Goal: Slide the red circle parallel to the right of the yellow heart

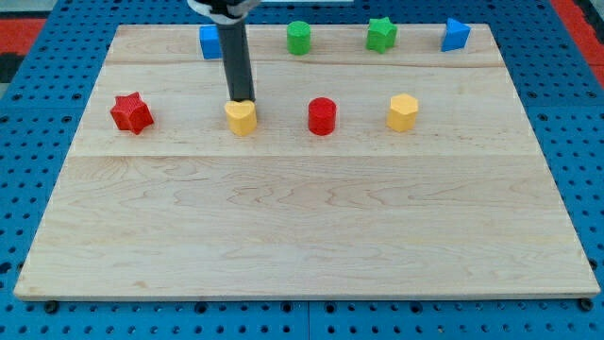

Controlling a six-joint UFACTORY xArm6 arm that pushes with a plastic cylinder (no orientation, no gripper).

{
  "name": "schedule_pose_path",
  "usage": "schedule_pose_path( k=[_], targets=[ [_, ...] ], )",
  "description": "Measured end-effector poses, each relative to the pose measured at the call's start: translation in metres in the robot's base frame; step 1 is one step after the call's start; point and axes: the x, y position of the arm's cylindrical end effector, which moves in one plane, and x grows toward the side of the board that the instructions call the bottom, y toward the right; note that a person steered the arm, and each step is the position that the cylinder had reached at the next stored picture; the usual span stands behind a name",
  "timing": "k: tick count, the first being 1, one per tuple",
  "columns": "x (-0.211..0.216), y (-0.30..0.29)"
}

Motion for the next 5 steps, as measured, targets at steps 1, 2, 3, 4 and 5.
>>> schedule_pose_path(
  k=[1, 2, 3, 4, 5],
  targets=[
    [0.039, 0.011],
    [0.056, 0.014],
    [0.026, 0.015],
    [-0.011, 0.042],
    [-0.007, 0.093]
  ],
)
